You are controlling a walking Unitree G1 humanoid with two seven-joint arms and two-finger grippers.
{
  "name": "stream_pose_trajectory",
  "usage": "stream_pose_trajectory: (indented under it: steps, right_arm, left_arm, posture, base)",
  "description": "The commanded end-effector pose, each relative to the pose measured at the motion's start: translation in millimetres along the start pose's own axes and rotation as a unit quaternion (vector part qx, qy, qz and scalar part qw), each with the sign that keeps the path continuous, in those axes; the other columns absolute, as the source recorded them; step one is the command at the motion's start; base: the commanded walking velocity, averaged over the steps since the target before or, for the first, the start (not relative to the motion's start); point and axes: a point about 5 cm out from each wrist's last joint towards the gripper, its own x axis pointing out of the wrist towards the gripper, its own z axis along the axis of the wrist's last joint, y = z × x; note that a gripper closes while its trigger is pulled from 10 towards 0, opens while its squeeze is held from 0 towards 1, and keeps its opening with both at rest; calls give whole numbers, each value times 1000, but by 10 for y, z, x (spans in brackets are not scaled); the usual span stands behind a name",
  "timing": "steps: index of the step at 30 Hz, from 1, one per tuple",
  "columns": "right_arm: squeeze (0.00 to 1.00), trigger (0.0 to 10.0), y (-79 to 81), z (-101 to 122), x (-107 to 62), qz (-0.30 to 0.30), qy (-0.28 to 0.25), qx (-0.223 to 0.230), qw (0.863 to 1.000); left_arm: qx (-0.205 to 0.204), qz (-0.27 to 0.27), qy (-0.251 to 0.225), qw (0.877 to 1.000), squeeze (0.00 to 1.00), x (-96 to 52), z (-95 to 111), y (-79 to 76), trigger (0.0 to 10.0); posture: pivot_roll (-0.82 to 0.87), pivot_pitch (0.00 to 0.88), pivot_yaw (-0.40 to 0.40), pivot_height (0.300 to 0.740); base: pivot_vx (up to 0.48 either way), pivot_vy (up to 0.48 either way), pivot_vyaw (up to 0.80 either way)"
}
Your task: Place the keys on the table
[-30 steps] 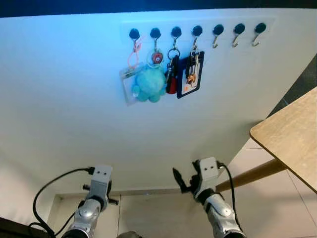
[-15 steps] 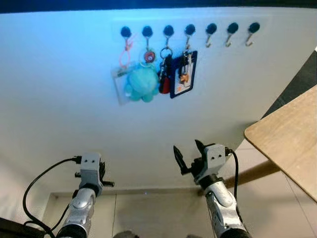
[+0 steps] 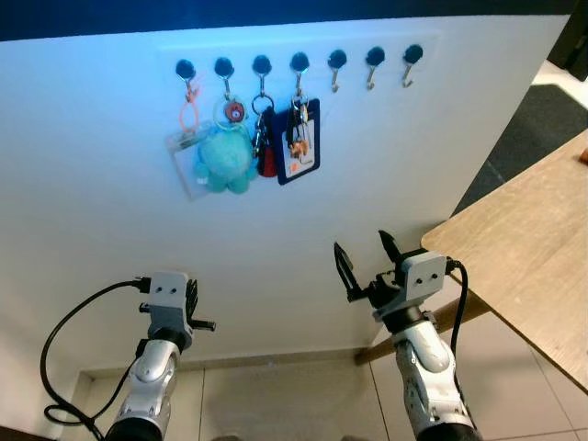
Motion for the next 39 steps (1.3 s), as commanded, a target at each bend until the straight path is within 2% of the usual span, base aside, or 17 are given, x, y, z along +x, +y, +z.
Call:
stream_pose_trajectory:
  steps: [1,4,7,9,13,15,16,17,20,21,24,29,30,31,33,38,39]
  right_arm:
    - [0,10000,6,150,67,1,-37,-16,999]
    - [0,10000,-3,221,93,-2,-53,-24,998]
    - [0,10000,-20,496,204,-12,-109,-33,993]
    - [0,10000,-20,496,204,-12,-109,-33,993]
    - [0,10000,-63,738,351,-16,-144,-25,989]
    - [0,10000,-63,738,351,-16,-144,-25,989]
    - [0,10000,-64,807,418,-11,-150,-18,989]
    - [0,10000,-64,807,418,-11,-150,-18,989]
    - [0,10000,-6,932,691,37,-142,12,989]
    - [0,10000,-6,932,691,37,-142,12,989]
    - [0,10000,15,989,840,56,-135,25,989]
    - [12,10000,47,1040,957,77,-131,45,987]
    - [392,10000,69,1043,978,89,-127,46,987]
    - [478,10000,84,1043,991,97,-124,46,986]
    - [518,10000,105,1034,1006,108,-117,48,986]
    - [447,10000,146,996,1031,126,-97,57,986]
    - [314,10000,157,985,1034,131,-93,58,985]
  left_arm:
    - [5,-34,-25,999,0,-20,56,-114,10000]
    - [7,-46,-39,998,0,-24,99,-141,10000]
    - [-6,-81,-91,993,0,-67,299,-237,10000]
    - [-6,-81,-91,993,0,-67,299,-237,10000]
    - [7,-119,-154,981,0,-101,582,-354,10000]
    - [7,-119,-154,981,0,-101,582,-354,10000]
    - [2,-126,-177,976,0,-94,707,-378,10000]
    - [2,-126,-177,976,0,-94,707,-378,10000]
    - [9,-164,-264,951,0,-69,1196,-515,10000]
    - [9,-164,-264,951,0,-69,1196,-515,10000]
    - [15,-165,-294,941,0,-60,1380,-554,10000]
    - [18,-154,-307,939,0,-68,1480,-543,10000]
    - [18,-154,-308,939,0,-71,1494,-543,10000]
    - [18,-154,-309,938,0,-72,1503,-544,10000]
    - [18,-155,-308,939,0,-78,1515,-545,10000]
    - [20,-155,-306,939,0,-86,1550,-544,10000]
    - [21,-154,-306,939,0,-85,1558,-543,10000]
  posture:
    - [20,43,22,740]
    - [20,45,21,740]
    - [13,54,19,740]
    - [13,54,19,740]
    - [10,72,7,740]
    - [10,72,7,740]
    - [11,75,4,740]
    - [11,75,4,740]
    - [22,86,-13,740]
    - [22,86,-13,740]
    - [26,82,-19,740]
    - [26,82,-19,740]
    - [29,74,-24,740]
    - [29,74,-24,740]
    - [31,72,-26,740]
    - [34,69,-27,740]
    - [36,69,-26,740]
  base:
    - [0,0,0]
    - [0,0,0]
    - [0,0,0]
    - [0,0,0]
    - [0,0,0]
    - [0,0,0]
    - [0,0,0]
    - [0,0,0]
    - [0,0,0]
    - [0,0,0]
    - [0,0,0]
    - [0,0,0]
    - [0,0,0]
    - [0,0,0]
    - [0,0,0]
    - [0,0,0]
    - [0,0,0]
